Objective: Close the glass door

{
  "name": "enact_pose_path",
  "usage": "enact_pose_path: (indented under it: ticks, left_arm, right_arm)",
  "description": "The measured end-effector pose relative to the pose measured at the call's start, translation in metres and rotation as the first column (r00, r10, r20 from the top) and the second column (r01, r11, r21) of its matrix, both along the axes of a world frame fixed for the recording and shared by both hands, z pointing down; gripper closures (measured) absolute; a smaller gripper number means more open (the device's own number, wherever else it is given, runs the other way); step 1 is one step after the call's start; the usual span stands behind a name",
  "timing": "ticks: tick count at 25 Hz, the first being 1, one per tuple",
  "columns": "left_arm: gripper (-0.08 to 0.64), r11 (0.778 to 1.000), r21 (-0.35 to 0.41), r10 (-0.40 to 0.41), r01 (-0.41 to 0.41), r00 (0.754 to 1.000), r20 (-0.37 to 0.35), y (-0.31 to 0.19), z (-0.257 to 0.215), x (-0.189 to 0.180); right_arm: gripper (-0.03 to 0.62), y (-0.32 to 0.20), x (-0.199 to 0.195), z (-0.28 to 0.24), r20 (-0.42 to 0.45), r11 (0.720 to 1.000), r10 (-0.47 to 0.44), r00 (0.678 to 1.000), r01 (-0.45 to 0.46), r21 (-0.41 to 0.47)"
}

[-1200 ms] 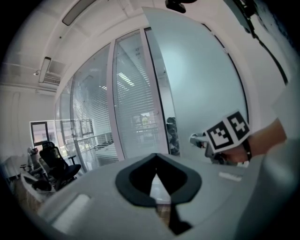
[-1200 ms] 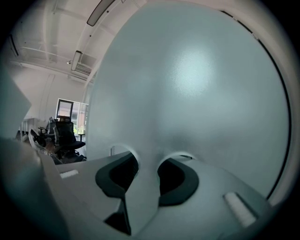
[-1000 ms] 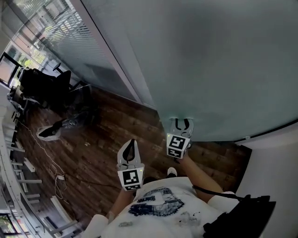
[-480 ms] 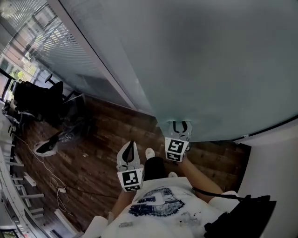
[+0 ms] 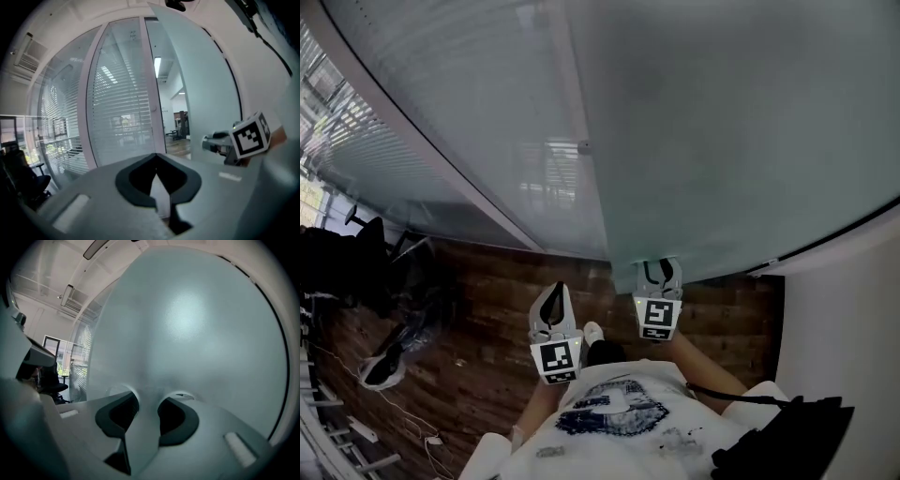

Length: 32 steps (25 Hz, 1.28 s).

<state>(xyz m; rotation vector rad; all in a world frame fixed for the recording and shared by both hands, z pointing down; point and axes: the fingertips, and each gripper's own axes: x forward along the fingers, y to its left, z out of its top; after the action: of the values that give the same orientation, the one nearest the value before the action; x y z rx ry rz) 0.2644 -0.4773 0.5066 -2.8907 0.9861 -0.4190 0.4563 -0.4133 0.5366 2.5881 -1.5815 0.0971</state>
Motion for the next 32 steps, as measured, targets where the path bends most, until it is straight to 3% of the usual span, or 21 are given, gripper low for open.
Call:
enact_pose_path:
  ticks: [18, 32]
  left_arm:
    - [0.557, 0.981, -0.068, 0.182, -0.183, 0.983, -0.027, -0.096, 0.018, 0.013]
    - [0.557, 0.95, -0.096, 0.294, -0.296, 0.955, -0.033, -0.117, 0.025, 0.078]
  right_arm:
    - [0.466, -0.038, 0.049, 0.009, -0.012, 0.992, 0.125, 0.992, -0.124, 0.017]
    - [0.466, -0.084, 0.084, -0.001, -0.022, 0.98, 0.197, 0.98, -0.196, 0.038]
